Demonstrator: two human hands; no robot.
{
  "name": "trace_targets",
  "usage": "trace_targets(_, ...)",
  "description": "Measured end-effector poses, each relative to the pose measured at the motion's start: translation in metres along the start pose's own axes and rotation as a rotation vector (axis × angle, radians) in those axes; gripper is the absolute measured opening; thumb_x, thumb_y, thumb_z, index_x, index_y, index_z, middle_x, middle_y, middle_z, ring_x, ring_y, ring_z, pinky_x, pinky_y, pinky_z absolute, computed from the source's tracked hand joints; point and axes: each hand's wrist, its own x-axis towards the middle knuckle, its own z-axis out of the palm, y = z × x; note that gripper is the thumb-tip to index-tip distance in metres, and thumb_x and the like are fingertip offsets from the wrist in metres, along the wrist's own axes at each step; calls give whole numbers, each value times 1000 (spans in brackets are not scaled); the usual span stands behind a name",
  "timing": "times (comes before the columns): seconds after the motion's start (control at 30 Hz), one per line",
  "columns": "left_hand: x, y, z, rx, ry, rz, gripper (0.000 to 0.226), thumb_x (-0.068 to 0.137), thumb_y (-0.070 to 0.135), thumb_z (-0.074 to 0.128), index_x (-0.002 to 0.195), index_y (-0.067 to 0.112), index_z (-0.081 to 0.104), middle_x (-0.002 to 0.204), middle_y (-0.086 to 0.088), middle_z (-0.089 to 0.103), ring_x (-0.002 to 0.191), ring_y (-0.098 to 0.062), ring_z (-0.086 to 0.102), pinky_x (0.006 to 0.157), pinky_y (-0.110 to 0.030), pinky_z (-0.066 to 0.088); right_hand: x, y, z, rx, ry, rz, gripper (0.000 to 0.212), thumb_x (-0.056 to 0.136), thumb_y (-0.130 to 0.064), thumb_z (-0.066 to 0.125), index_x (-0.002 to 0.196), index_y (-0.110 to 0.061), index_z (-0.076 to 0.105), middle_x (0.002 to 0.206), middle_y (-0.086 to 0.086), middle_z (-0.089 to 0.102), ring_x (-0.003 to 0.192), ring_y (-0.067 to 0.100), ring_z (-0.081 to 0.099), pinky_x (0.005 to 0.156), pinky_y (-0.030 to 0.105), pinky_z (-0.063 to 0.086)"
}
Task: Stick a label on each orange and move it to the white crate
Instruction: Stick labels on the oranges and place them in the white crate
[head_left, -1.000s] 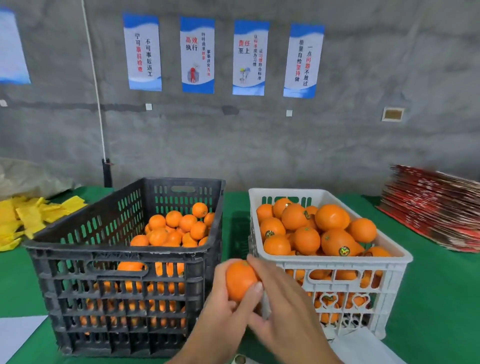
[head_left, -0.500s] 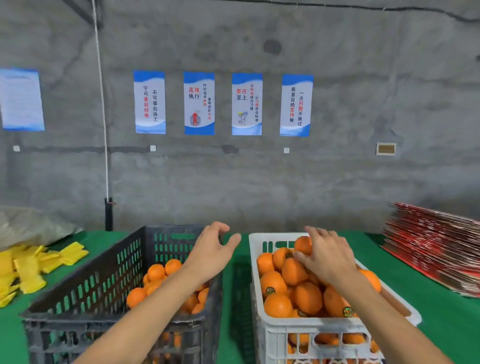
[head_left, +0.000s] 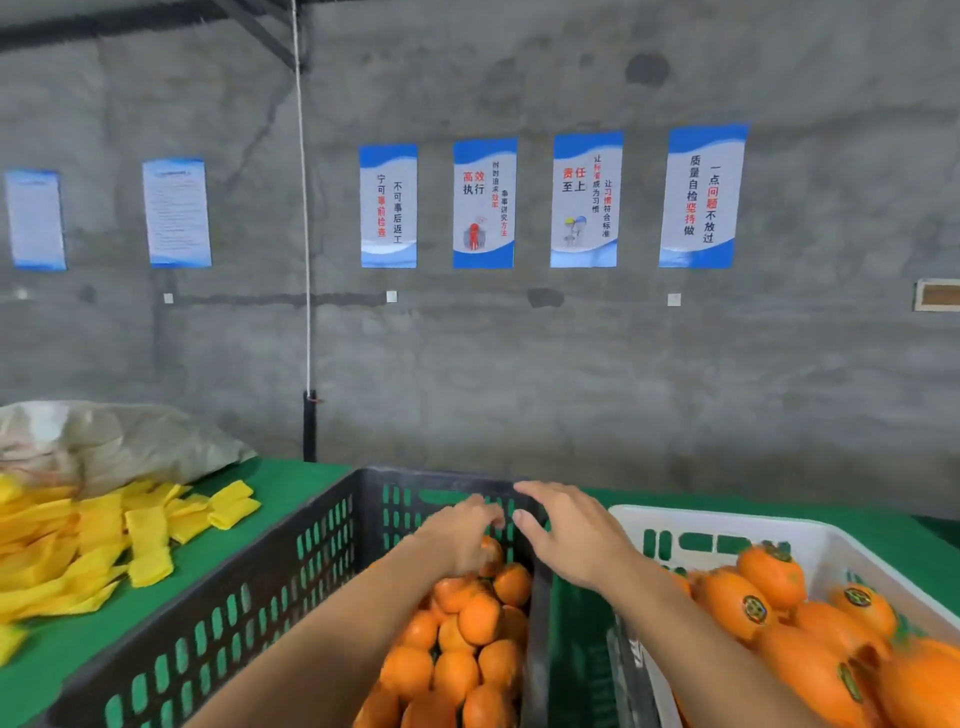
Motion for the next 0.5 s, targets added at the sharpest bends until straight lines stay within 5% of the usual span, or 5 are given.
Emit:
trace_targets(0.23, 72, -9, 30, 365, -331, 99, 60, 96, 31, 68, 151, 17, 48, 152, -14, 45, 132, -38, 52, 110, -48, 45, 32, 30, 46, 106, -59, -7, 45, 107, -40, 41, 151, -29, 44, 151, -1, 52, 139, 22, 46, 112, 41, 41)
trace_targets(0.5, 74, -18, 34, 400, -305, 179, 59, 92, 24, 69, 147, 16, 51, 147, -14, 42, 128, -40, 55, 106, -50, 47, 30, 38, 55, 136, -4, 21, 45, 107, -36, 37, 150, -27, 44, 150, 1, 52, 138, 22, 45, 113, 43, 40)
